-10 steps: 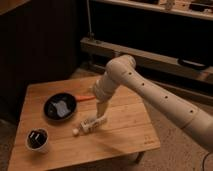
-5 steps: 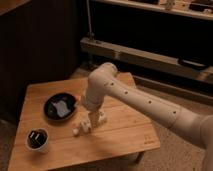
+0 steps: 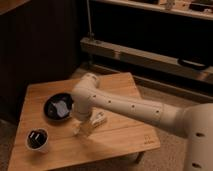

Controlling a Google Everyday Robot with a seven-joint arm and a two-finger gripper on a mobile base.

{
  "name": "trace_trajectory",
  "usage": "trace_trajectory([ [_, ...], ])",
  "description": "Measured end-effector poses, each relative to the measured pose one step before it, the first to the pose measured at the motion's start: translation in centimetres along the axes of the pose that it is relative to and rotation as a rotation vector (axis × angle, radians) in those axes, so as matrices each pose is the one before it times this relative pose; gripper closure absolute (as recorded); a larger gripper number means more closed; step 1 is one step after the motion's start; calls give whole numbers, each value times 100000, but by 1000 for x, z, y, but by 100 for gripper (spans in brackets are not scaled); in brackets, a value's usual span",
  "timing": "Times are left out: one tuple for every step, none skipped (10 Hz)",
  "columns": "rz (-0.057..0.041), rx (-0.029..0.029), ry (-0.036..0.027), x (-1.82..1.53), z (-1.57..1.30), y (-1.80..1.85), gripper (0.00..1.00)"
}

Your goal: Stand the bottle upright

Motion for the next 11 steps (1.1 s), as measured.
trace_trajectory([
  [4225,-92,-1159,-211,1271,280,20],
  [4118,-225,41,-21,647,346,20],
  [3977,-744,92,-269,121,463,20],
  [3931,-1039,593,-196,-165,523,20],
  [2184,-620,430,-164,-128,246,20],
  [2223,-771,337,-267,-178,232,20],
  [1144,-512,165,-21,-77,63,20],
  [136,-2,33,124,170,-90,20],
  [-186,406,-77,116,290,-220,20],
  [-222,620,-207,74,402,-314,20],
  [-291,652,-269,68,413,-298,20],
])
